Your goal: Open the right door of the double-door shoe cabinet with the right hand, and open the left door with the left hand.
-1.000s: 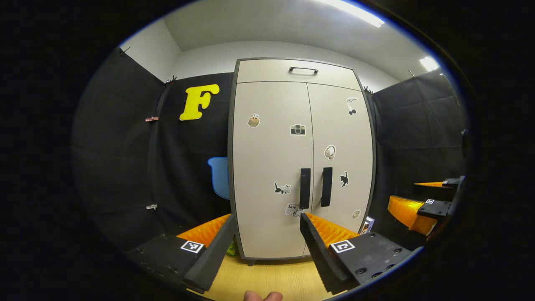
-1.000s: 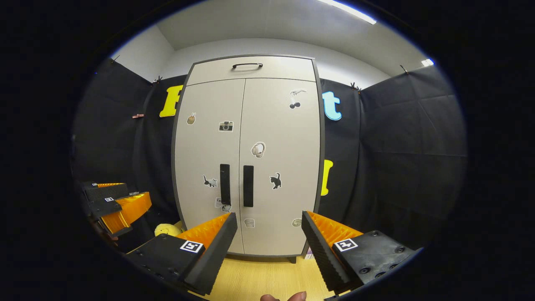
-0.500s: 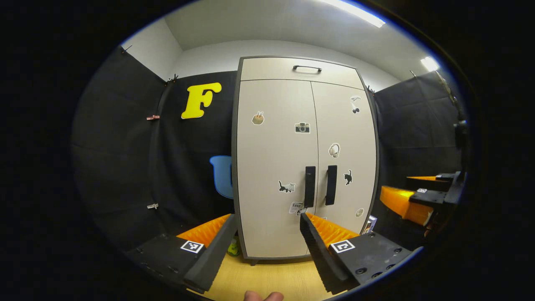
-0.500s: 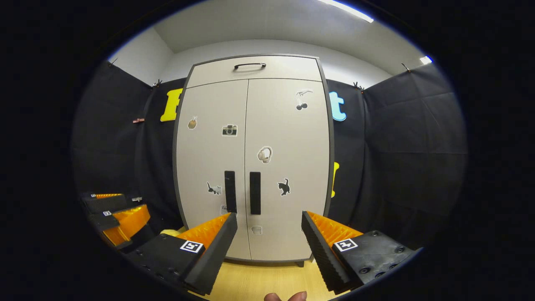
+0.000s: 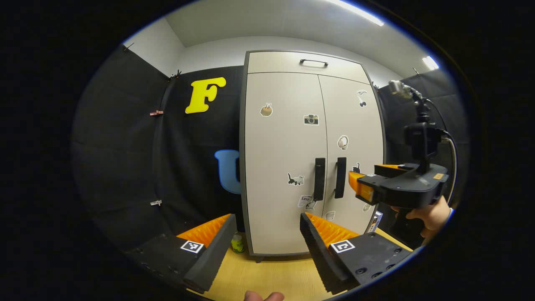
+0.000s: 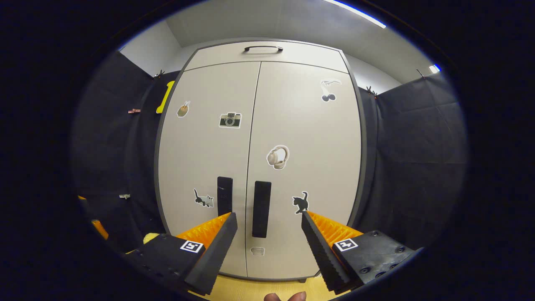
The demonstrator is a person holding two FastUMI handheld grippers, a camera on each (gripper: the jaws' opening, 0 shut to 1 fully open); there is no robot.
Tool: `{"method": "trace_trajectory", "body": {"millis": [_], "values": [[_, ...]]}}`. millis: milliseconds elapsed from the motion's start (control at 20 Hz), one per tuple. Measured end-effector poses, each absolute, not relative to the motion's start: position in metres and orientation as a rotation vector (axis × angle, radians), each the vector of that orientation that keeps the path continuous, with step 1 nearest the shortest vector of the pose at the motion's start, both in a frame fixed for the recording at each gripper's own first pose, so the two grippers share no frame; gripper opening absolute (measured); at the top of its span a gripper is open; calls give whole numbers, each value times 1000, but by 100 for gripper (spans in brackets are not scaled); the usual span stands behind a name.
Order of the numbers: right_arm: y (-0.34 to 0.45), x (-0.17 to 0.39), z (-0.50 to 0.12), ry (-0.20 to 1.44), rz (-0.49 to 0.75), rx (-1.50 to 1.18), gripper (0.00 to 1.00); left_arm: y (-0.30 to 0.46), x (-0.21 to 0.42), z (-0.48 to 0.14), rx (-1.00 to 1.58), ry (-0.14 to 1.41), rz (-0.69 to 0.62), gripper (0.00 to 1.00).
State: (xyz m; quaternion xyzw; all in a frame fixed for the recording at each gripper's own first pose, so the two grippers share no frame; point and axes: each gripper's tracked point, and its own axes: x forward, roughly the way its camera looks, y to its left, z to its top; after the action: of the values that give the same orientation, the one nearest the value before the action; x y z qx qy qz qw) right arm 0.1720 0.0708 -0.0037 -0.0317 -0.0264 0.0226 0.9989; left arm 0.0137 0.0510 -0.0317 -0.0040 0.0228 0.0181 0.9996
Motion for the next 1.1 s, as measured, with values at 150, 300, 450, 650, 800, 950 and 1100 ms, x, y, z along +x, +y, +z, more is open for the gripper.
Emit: {"method": "trace_trajectory", "body": {"millis": [150, 300, 450, 650, 800, 950, 1100], "values": [[78, 204, -6, -71, 37, -55, 97, 59, 15, -39, -17, 60, 44, 94], [79, 232, -22, -44, 22, -60, 97, 66, 15, -44, -19, 71, 52, 94], [84, 254, -37, -10, 27, -36, 80, 73, 17, -46, -27, 71, 61, 94], [85, 268, -51, 30, 17, -2, 42, 82, 17, -51, -36, 79, 72, 94], [82, 267, -51, 33, -4, 51, 36, 88, 16, -53, -31, 84, 84, 94], [83, 269, -50, 29, -7, 39, 27, 91, 13, -55, -41, 87, 89, 94], [82, 268, -50, 31, -11, 46, 21, 94, 7, -54, -47, 83, 97, 94]]}}
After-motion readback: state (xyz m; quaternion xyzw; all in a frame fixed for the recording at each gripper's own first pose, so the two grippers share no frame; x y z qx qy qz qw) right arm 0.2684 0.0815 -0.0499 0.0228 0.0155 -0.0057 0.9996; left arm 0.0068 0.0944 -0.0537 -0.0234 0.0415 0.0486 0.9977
